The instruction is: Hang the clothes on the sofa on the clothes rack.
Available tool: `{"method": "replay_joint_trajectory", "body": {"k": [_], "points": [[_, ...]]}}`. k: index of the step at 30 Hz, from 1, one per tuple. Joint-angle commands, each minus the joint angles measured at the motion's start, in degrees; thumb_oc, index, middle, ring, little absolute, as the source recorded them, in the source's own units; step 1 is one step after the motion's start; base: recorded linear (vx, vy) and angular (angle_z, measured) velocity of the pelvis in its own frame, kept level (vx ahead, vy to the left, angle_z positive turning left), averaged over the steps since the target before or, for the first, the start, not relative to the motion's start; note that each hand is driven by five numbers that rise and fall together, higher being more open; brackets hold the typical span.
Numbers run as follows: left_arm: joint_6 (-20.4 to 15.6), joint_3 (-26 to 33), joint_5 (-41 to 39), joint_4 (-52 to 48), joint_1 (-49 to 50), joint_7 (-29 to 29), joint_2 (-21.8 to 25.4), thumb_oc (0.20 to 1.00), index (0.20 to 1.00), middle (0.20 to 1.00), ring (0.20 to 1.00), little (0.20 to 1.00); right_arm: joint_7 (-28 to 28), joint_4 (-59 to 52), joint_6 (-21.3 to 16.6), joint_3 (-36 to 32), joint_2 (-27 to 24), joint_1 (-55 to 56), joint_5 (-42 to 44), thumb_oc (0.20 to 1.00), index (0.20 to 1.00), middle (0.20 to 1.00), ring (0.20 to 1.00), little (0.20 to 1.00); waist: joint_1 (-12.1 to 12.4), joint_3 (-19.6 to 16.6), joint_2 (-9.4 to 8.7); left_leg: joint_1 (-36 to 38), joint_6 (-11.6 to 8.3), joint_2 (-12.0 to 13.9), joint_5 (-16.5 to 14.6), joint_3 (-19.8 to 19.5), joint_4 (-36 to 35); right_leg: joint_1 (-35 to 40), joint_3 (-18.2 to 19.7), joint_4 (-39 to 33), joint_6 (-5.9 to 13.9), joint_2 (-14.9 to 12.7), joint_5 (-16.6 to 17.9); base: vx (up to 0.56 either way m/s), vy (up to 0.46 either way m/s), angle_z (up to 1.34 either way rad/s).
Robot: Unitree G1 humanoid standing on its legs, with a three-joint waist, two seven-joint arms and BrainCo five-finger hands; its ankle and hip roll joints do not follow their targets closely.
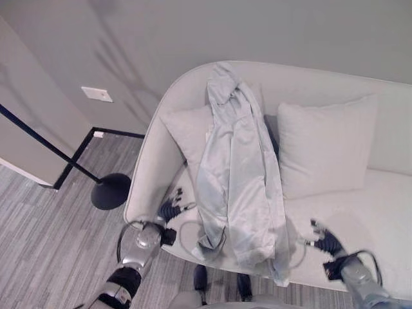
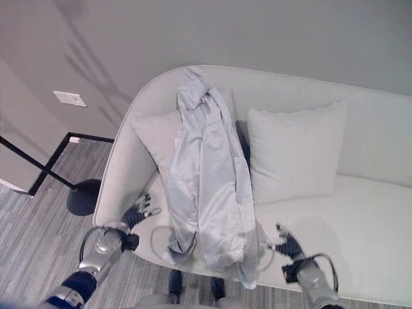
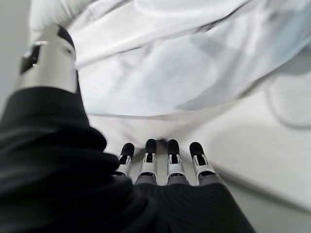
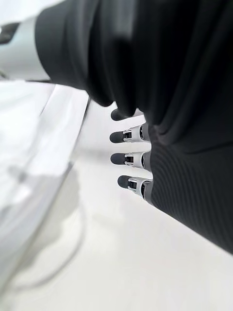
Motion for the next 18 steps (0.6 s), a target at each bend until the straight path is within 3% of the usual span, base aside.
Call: {"method": "replay_joint_trajectory", "body": {"k": [1, 2, 3, 7, 8, 18], "points": [[-2.3, 1.46, 2.28, 3.5, -2.7, 1.09, -2.24, 1.0, 1.0, 1.0, 1.0, 1.0, -1.97, 1.38, -1.62, -1.67, 0.16, -1.01, -0.83, 1.0, 1.0, 1.0, 1.0, 1.0, 0.57, 3.02, -1.05, 4.04, -3.94, 0.4, -2.93, 2.56, 0.22, 3.95, -1.7, 0.17, 5.51, -1.78, 0.74, 0.0, 0.0, 0.0], [-2.3, 1.46, 2.28, 3.5, -2.7, 1.09, -2.24, 1.0, 1.0, 1.0, 1.0, 1.0, -1.97, 1.38, -1.62, -1.67, 0.16, -1.01, -0.83, 1.0, 1.0, 1.0, 1.0, 1.0, 0.57, 3.02, -1.05, 4.04, -3.94, 0.4, -2.93, 2.56, 0.22, 3.95, -1.7, 0.17, 5.51, -1.78, 0.74, -0.09, -0.039, -0.02], [-2.73, -2.97, 1.24, 4.06, -17.45, 3.98, -1.17, 1.0, 1.0, 1.0, 1.0, 1.0, -5.65, 2.21, -2.23, 3.39, -4.19, -18.12, 0.37, 1.0, 1.0, 1.0, 1.0, 1.0, 0.91, 5.52, -1.59, -0.24, -4.46, 0.25, -1.39, 1.6, 0.22, -0.26, -1.29, 0.17, 5.89, -1.62, 2.46, -0.09, -0.039, -0.08], [-2.77, -5.52, 1.48, 7.24, -26.06, 5.15, 0.46, 1.0, 1.0, 1.0, 1.0, 1.0, -7.0, 5.87, -2.27, 7.91, -5.98, -29.0, 1.5, 1.0, 1.0, 1.0, 1.0, 1.0, 0.87, 6.66, -1.69, -2.5, -4.8, 0.1, -0.63, 1.11, 0.22, -2.4, -1.21, 0.17, 5.95, -1.42, 3.13, -0.04, -0.016, -0.02], [-2.43, -7.39, 2.43, 10.35, -32.8, 6.26, 1.88, 1.0, 1.0, 1.0, 1.0, 1.0, -7.98, 7.28, -2.35, 11.79, -7.15, -37.36, 2.22, 1.0, 1.0, 1.0, 1.0, 1.0, 1.09, 7.84, -1.73, -4.4, -5.23, 0.2, 0.06, 0.82, 0.22, -4.25, -1.17, 0.17, 5.99, -1.25, 3.49, -0.02, -0.002, 0.06], [-3.09, -8.77, 0.75, 16.09, -45.93, 9.78, 4.9, 1.0, 1.0, 1.0, 1.0, 1.0, -9.48, 14.5, -2.69, 22.24, -7.86, -57.68, 4.01, 1.0, 1.0, 1.0, 1.0, 1.0, 1.69, 9.57, -1.41, -10.07, -6.33, 0.01, 1.62, 0.01, 0.22, -9.86, -1.72, 0.17, 6.33, -0.88, 4.71, -0.01, -0.011, 0.04]]}}
